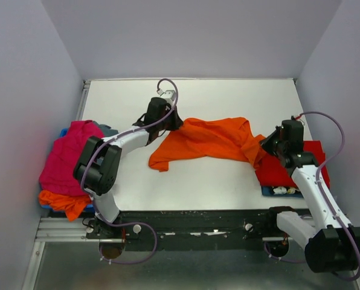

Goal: Fold and stack the t-shirts
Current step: Flatten out the tshirt

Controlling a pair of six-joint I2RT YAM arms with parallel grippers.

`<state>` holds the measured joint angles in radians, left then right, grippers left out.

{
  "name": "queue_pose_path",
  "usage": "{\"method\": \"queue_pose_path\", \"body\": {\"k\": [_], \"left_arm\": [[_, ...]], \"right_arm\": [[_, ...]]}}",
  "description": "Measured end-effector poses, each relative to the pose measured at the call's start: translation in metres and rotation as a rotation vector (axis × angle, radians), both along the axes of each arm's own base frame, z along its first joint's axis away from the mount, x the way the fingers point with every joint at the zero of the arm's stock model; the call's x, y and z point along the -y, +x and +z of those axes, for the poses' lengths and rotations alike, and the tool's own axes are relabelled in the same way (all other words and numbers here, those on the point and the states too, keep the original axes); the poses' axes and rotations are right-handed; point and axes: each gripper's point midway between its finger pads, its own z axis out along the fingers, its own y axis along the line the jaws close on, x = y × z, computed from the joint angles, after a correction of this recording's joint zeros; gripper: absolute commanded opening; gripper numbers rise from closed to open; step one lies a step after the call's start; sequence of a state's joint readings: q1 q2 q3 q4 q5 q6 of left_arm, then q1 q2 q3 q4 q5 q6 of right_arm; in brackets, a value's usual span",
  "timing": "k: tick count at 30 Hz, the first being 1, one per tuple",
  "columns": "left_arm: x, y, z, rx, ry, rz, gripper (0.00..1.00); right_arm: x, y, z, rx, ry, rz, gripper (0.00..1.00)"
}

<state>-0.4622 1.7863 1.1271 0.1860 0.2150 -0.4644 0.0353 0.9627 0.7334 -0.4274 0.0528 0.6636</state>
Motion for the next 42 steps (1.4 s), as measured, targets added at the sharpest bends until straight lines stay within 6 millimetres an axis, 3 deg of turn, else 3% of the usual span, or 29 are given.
{"method": "queue_pose_path", "body": {"k": [4, 7, 10, 13, 17, 21, 23, 26, 30, 33, 38, 40, 42], "left_arm": [[-0.009, -0.007, 0.012, 0.015, 0.0, 0.017, 0.0], [-0.02, -0.002, 0.045, 0.063, -0.02, 0.056, 0.0], [-0.046, 0.016, 0.085, 0.116, -0.051, 0.139, 0.0], [-0.079, 0.033, 0.123, 0.168, -0.063, 0.253, 0.0], [-0.118, 0.044, 0.172, 0.223, -0.062, 0.386, 0.0], [-0.152, 0.036, 0.227, 0.297, -0.067, 0.482, 0.0], [-0.167, 0.022, 0.257, 0.348, -0.072, 0.524, 0.0], [-0.189, -0.011, 0.303, 0.443, -0.097, 0.581, 0.0], [-0.208, -0.07, 0.358, 0.579, -0.161, 0.624, 0.0], [-0.224, -0.107, 0.385, 0.66, -0.193, 0.667, 0.0], [-0.237, -0.133, 0.426, 0.735, -0.221, 0.706, 0.0], [-0.24, -0.135, 0.432, 0.744, -0.224, 0.719, 0.0], [-0.242, -0.131, 0.429, 0.734, -0.217, 0.735, 0.0]], "right_arm": [[-0.003, 0.009, -0.001, -0.034, 0.006, 0.011, 0.01], [-0.005, 0.027, 0.011, -0.054, 0.019, 0.011, 0.01], [-0.007, 0.054, 0.038, -0.034, 0.035, 0.002, 0.01], [-0.008, 0.082, 0.078, 0.014, 0.05, -0.009, 0.01], [-0.009, 0.114, 0.155, 0.13, 0.059, -0.017, 0.01], [-0.008, 0.121, 0.234, 0.267, 0.06, -0.012, 0.01], [-0.008, 0.113, 0.267, 0.334, 0.053, -0.001, 0.01], [-0.01, 0.085, 0.299, 0.415, 0.035, 0.037, 0.01], [-0.012, 0.024, 0.333, 0.547, 0.0, 0.085, 0.01], [-0.013, -0.029, 0.376, 0.7, -0.03, 0.12, 0.01], [-0.013, -0.098, 0.463, 0.959, -0.081, 0.15, 0.01], [-0.012, -0.112, 0.478, 1.009, -0.095, 0.148, 0.01], [-0.011, -0.112, 0.48, 1.012, -0.1, 0.142, 0.01]]}}
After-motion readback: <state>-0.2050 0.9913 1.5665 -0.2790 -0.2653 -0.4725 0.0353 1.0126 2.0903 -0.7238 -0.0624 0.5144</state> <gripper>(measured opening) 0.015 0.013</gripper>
